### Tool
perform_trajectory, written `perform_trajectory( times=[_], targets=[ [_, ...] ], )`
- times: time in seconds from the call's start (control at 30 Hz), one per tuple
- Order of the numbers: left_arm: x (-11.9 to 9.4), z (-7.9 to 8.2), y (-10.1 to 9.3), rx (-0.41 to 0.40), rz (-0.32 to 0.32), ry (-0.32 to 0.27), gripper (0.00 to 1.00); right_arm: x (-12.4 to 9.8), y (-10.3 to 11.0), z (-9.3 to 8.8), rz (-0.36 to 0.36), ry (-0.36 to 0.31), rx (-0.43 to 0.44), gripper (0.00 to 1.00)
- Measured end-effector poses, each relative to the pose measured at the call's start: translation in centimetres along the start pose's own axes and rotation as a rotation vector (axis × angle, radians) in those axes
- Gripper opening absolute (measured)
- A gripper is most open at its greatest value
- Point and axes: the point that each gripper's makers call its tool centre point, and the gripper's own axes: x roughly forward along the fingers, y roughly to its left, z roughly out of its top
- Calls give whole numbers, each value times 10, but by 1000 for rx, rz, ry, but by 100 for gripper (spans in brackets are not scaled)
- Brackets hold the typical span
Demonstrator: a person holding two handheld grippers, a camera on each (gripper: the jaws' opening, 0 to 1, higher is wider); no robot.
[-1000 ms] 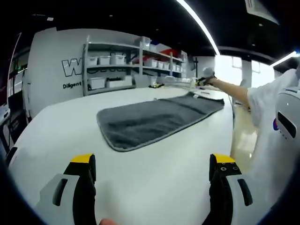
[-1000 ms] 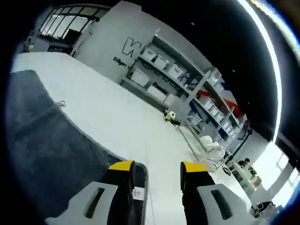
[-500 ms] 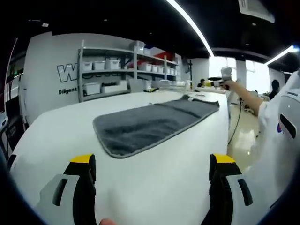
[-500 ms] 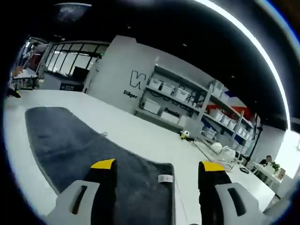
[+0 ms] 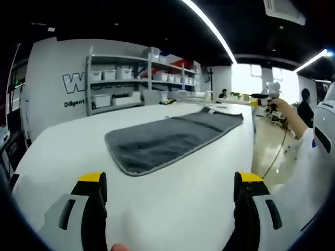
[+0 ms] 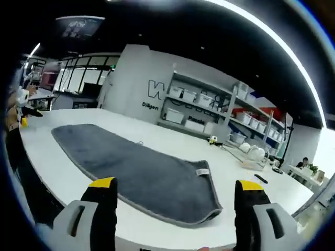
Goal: Open the folded towel by lifting each exposed corner and separating the folded layers until the towel lies flat within the target outline without major curled edges
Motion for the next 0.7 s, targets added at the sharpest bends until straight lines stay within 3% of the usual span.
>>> perform_trajectory(
  times=[0.17,0.4,0.7],
  targets=[
    [-4,0,3,-7,7,-8,99,-11,10,-16,4,-7,53,99],
    [-6,-1,6,-10,15,-9,99,-9,40,-38,64,41,71,99],
    [-9,-1,5,-7,17,-9,99,-8,43,-45,56,46,111,99]
  ],
)
